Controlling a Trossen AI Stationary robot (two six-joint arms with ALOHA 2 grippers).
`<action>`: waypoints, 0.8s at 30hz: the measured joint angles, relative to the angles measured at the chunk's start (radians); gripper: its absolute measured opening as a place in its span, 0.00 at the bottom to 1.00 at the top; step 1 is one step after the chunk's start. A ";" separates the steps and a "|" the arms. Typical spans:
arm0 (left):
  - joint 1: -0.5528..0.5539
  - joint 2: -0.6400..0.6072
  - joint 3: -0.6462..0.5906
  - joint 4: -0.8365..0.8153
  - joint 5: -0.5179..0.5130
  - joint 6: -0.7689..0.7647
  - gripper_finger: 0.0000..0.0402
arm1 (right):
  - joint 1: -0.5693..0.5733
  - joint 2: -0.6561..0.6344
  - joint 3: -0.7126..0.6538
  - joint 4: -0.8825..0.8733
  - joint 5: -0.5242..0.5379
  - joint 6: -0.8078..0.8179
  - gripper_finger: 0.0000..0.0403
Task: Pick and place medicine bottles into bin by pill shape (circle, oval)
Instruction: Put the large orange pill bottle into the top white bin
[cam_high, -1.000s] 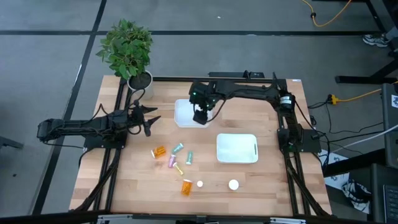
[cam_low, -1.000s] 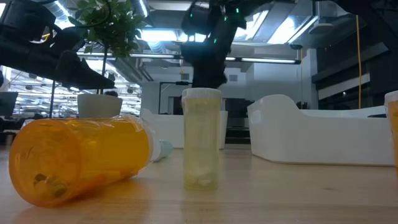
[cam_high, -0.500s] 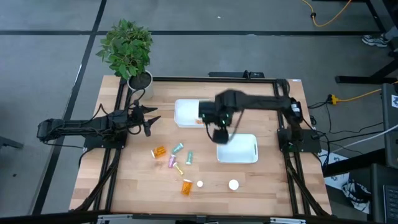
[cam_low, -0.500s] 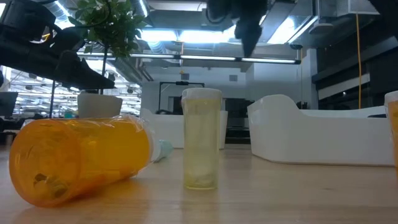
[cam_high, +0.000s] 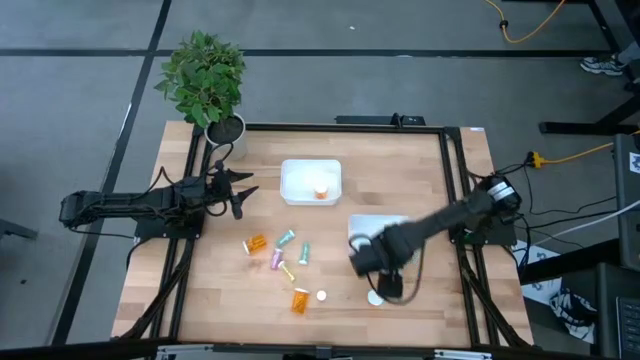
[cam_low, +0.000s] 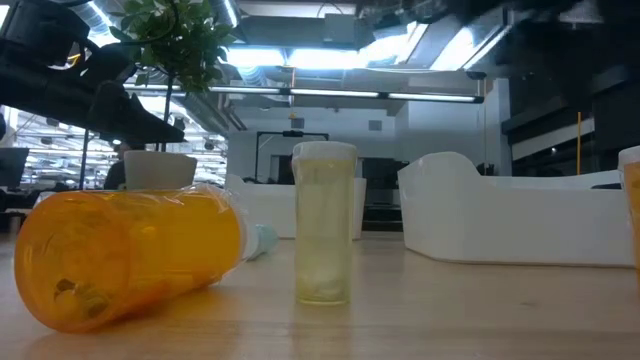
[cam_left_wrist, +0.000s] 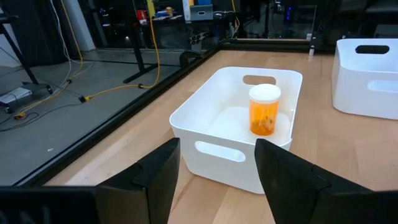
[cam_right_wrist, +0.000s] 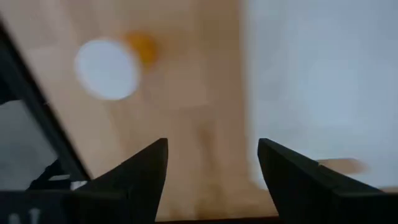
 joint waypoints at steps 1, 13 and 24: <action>0.000 0.000 0.000 0.000 0.000 0.000 0.50 | 0.028 0.000 -0.013 0.023 -0.007 0.025 0.62; 0.000 0.000 0.000 0.000 0.000 -0.007 0.50 | 0.199 0.032 -0.028 0.216 0.089 0.010 0.62; 0.000 0.000 0.000 0.000 0.000 -0.008 0.50 | 0.197 0.108 -0.029 0.225 0.091 -0.014 0.62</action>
